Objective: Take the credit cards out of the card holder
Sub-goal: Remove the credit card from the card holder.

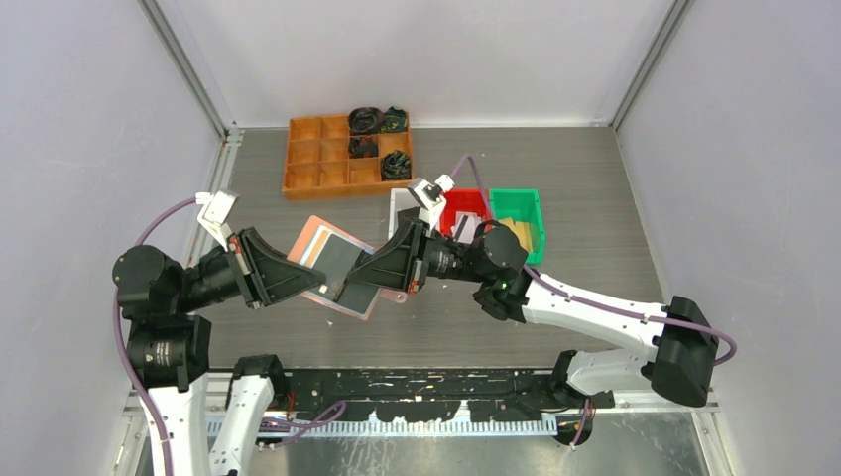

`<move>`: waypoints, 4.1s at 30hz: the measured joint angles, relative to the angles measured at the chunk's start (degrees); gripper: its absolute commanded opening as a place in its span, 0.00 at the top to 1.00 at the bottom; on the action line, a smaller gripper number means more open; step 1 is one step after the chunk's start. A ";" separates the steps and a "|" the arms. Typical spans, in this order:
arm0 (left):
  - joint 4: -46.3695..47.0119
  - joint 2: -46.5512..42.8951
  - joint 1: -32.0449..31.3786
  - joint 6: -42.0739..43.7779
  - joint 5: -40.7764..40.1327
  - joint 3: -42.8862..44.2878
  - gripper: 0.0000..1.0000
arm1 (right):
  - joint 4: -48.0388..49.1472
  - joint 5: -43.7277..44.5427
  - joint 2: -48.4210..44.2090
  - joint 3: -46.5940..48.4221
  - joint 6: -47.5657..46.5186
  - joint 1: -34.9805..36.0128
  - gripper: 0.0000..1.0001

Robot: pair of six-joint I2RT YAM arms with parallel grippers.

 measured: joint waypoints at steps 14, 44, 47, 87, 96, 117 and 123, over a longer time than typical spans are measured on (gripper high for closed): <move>0.42 0.02 -0.07 -1.27 0.20 0.00 0.89 | 0.76 -0.42 -0.37 -0.37 0.11 0.15 0.99; 1.88 -1.01 0.09 -1.22 -3.69 1.49 0.92 | 1.66 0.96 -1.09 2.38 -0.24 -0.37 0.60; 1.84 -1.16 0.17 -0.94 -3.63 1.49 0.92 | 1.49 0.63 0.50 3.37 0.00 -0.35 0.60; 2.97 -1.42 0.24 -1.81 -2.56 1.90 0.86 | 0.81 -1.95 3.43 5.77 -0.48 2.25 0.72; 2.99 -1.44 0.24 -1.88 -2.58 1.90 0.86 | 2.10 -2.12 4.79 5.77 0.42 2.23 0.99; 3.41 -1.33 0.07 -4.50 -4.79 1.90 0.84 | 12.55 1.88 4.39 -0.39 2.89 2.78 0.99; 4.33 -1.33 0.07 -5.14 -5.35 1.92 0.91 | 12.70 1.95 4.24 -0.48 2.86 2.78 0.94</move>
